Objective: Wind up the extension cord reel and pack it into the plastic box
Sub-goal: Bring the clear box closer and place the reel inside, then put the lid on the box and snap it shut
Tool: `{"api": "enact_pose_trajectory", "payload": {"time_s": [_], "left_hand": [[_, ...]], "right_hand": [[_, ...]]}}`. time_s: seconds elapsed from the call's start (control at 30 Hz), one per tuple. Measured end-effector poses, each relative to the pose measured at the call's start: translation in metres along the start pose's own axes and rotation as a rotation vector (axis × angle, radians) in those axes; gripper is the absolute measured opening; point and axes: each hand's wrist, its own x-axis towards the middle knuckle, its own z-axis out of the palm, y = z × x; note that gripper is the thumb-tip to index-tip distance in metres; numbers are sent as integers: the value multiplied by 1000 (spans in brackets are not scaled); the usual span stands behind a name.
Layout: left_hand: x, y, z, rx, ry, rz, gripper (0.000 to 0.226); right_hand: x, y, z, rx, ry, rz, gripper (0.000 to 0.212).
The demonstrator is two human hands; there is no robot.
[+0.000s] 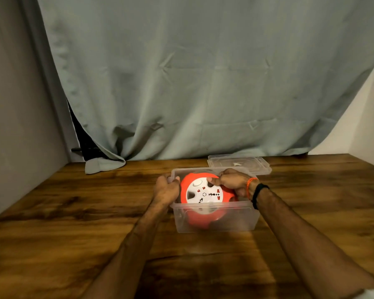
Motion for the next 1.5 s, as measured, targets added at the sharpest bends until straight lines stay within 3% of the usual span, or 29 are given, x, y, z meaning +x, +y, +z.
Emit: {"api": "enact_pose_trajectory", "payload": {"time_s": [0.17,0.33,0.53,0.67,0.83,1.07,1.23,1.4,1.5], "left_hand": [[-1,1,0,1,0,-12,29],[-2,2,-2,1,-17,-22,30],[-6,15,-10,60,-35,-69,43],[-8,41,-15,126,39,16,55],[-2,79,-5,97,-1,86,56],[29,104,47,70,-106,42,58],[70,108,99,40,-179,9,32],[108,104,140,102,-275,-102,56],[125,101,155,168,-288,-121,22]], "right_hand": [[1,0,3,-10,3,-17,18],[-2,-1,3,-75,66,-19,32],[-9,-6,-8,-130,291,-145,29],[-14,-13,-25,-115,426,-219,16],[-20,-18,-56,-61,555,-193,19],[-10,-6,-111,-8,667,-143,20],[20,16,-154,-34,702,-60,20],[62,43,-182,-78,683,41,30],[88,57,-190,-127,647,91,31]]}}
